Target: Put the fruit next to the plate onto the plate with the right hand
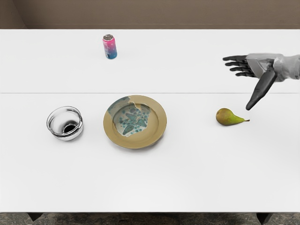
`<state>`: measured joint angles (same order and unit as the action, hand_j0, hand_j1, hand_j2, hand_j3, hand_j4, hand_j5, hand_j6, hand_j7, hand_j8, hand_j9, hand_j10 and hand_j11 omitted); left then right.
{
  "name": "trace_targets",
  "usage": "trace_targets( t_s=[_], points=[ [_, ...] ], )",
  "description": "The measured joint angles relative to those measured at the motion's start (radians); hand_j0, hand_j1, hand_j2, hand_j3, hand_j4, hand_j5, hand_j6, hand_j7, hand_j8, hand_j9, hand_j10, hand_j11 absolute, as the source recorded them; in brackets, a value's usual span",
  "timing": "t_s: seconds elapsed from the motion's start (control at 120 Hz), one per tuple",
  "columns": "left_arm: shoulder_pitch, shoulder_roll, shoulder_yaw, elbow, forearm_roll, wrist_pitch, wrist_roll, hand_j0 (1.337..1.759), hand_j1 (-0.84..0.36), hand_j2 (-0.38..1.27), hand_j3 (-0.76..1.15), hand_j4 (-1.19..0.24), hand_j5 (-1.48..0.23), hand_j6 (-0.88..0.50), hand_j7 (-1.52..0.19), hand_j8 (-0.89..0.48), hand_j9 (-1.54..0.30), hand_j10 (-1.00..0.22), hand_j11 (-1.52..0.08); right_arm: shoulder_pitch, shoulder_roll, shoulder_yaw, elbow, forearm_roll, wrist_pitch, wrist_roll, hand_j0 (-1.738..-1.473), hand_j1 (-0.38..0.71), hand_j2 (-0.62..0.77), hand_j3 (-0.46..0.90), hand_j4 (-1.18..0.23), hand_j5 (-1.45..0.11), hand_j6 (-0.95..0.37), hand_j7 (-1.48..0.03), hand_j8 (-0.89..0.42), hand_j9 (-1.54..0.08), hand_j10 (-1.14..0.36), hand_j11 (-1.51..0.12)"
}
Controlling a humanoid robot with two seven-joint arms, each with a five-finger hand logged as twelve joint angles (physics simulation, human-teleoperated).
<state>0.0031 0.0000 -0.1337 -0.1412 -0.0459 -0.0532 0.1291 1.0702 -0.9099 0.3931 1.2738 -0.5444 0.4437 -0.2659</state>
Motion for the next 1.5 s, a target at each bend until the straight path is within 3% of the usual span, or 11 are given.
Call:
trace_targets(
  t_s=[0.117,0.358,0.683,0.992,1.5],
  points=[
    [0.000,0.000,0.000,0.000,0.000,0.000,0.000,1.658,0.35,0.00,0.00,0.00,0.00,0.00,0.00,0.00,0.00,0.00,0.00,-0.005,-0.006,-0.048,0.095,-0.064,-0.175,-0.003,-1.658,-0.35,0.00,0.00,0.00,0.00,0.00,0.00,0.00,0.00,0.00,0.00],
    [0.000,0.000,0.000,0.000,0.000,0.000,0.000,1.658,0.35,0.00,0.00,0.00,0.00,0.00,0.00,0.00,0.00,0.00,0.00,-0.024,-0.020,-0.139,0.213,-0.097,-0.436,-0.006,-1.658,-0.35,0.00,0.00,0.00,0.00,-0.01,0.00,0.00,0.00,0.00,0.00],
    [0.000,0.000,0.000,0.000,0.000,0.000,0.000,1.658,0.35,0.00,0.00,0.00,0.00,0.00,0.00,0.00,0.00,0.00,0.00,-0.054,-0.031,-0.216,0.254,-0.193,-0.558,-0.044,-1.658,-0.35,0.00,0.00,0.00,0.00,-0.01,0.00,-0.01,0.00,0.00,0.00],
    [0.000,0.000,0.000,0.000,0.000,0.000,0.000,1.658,0.35,0.00,0.00,0.00,0.00,0.00,0.00,0.00,0.00,0.00,0.00,-0.100,-0.031,-0.228,0.319,-0.198,-0.679,-0.034,-1.658,-0.35,0.00,0.00,-0.01,-0.01,-0.01,0.00,-0.01,-0.01,-0.01,0.00],
    [0.000,0.000,0.000,0.000,0.000,0.000,0.000,1.658,0.35,0.00,0.00,0.00,0.00,0.00,0.00,0.00,0.00,0.00,0.00,-0.162,0.026,-0.291,0.376,-0.323,-0.892,-0.044,-1.658,-0.14,-0.03,0.00,-0.18,-0.23,-0.18,-0.23,-0.18,-0.23,-0.18,-0.23]
  ],
)
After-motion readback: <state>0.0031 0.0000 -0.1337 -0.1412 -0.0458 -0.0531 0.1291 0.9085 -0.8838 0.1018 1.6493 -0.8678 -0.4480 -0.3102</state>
